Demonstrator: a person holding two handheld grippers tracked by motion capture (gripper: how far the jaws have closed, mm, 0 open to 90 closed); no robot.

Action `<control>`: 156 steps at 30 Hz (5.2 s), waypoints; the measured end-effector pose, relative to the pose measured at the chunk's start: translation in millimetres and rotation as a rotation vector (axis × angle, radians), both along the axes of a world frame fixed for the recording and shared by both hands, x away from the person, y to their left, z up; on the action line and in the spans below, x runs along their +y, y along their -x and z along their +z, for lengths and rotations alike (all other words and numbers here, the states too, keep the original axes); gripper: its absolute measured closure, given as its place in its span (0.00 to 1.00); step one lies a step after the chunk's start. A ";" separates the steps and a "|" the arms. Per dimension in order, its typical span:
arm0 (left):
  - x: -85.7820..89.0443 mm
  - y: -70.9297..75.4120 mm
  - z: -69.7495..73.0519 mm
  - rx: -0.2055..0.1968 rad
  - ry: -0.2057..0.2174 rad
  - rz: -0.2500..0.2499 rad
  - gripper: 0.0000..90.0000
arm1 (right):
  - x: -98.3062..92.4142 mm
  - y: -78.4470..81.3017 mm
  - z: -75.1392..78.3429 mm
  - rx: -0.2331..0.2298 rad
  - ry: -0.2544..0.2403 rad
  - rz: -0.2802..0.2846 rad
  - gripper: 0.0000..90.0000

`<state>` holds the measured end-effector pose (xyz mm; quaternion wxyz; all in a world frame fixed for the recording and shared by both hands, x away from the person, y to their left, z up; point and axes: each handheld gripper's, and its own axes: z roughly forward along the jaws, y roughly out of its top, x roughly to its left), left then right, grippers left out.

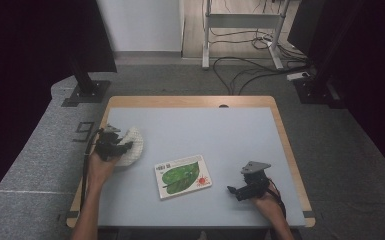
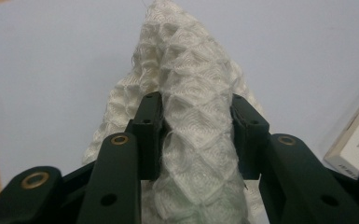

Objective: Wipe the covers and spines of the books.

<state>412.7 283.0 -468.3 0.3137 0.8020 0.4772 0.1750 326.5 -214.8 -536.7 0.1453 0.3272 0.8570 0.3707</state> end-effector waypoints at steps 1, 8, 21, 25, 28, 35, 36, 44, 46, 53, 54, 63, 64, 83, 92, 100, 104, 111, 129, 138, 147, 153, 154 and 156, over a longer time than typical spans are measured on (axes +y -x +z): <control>-0.5 -0.8 -2.7 0.007 -0.001 -0.003 0.67 | -0.1 0.0 0.1 0.001 0.000 0.001 0.02; -4.3 -5.0 -17.9 0.033 -0.011 -0.010 0.65 | 0.0 0.1 0.0 0.000 0.000 0.000 0.02; 0.4 1.8 -5.4 0.002 0.024 0.013 0.22 | 0.1 0.2 0.0 -0.001 0.000 0.000 0.02; 5.5 7.7 3.1 -0.022 0.052 0.015 0.14 | 0.0 0.1 0.0 -0.001 0.000 0.000 0.02; 6.8 13.2 7.8 -0.025 0.052 -0.016 0.04 | 0.1 0.2 0.0 -0.001 -0.001 -0.001 0.02; 7.6 30.2 21.0 -0.068 0.071 -0.084 0.00 | 0.1 0.2 0.0 -0.001 -0.001 0.000 0.02; 7.2 32.4 22.6 -0.075 0.074 -0.090 0.00 | 0.1 0.2 0.0 -0.001 -0.001 -0.001 0.02; -10.0 57.4 34.1 -0.118 0.057 -0.183 0.00 | 0.1 0.2 0.0 -0.001 0.000 -0.001 0.02; -15.5 62.0 34.0 -0.116 0.055 -0.205 0.00 | 0.1 0.1 0.0 -0.001 0.000 -0.001 0.02; -32.4 75.3 22.2 -0.108 0.068 -0.264 0.00 | 0.1 0.2 0.0 -0.001 -0.001 -0.001 0.02; -34.2 76.6 19.0 -0.104 0.072 -0.273 0.00 | 0.1 0.2 0.0 -0.001 -0.001 -0.001 0.02; -50.2 86.8 -6.5 -0.066 0.049 -0.328 0.00 | 0.1 0.2 0.0 0.000 -0.001 -0.001 0.02; -51.8 87.8 -8.7 -0.066 0.046 -0.334 0.00 | 0.1 0.2 0.0 0.000 -0.001 -0.001 0.02; -70.9 93.9 -48.0 0.008 -0.059 -0.390 0.00 | 0.1 0.1 0.0 0.000 -0.001 -0.001 0.02; -67.8 92.6 -55.8 0.008 0.000 -0.401 0.00 | 0.0 0.0 0.1 0.001 0.000 0.000 0.02; -75.8 93.5 -57.8 0.001 0.016 -0.418 0.00 | 0.0 -0.3 0.4 0.005 0.003 0.001 0.02; -82.0 94.1 -58.3 0.000 0.019 -0.436 0.00 | 0.0 -0.5 0.6 0.007 0.003 0.000 0.02; -91.2 93.1 -59.2 0.022 0.025 -0.485 0.00 | -0.8 -0.1 1.7 0.013 -0.001 0.004 0.03; -100.1 94.2 -60.0 0.020 0.017 -0.499 0.00 | 13.6 -19.8 21.7 0.012 -0.035 0.047 0.02; -102.1 95.8 -60.0 0.017 0.009 -0.492 0.00 | 42.1 -39.5 28.6 0.020 -0.027 0.088 0.00; -103.8 97.1 -60.2 0.016 0.011 -0.478 0.00 | 76.4 -62.3 27.0 0.043 -0.021 0.131 0.01; -103.8 97.1 -60.2 0.017 0.012 -0.476 0.00 | 93.1 -76.0 21.7 0.068 -0.035 0.143 0.01; -103.8 97.1 -60.2 0.017 0.011 -0.475 0.00 | 95.4 -77.8 20.2 0.071 -0.028 0.146 0.01; -103.8 97.1 -60.2 0.017 0.011 -0.475 0.00 | 99.2 -80.5 17.5 0.081 -0.022 0.150 0.01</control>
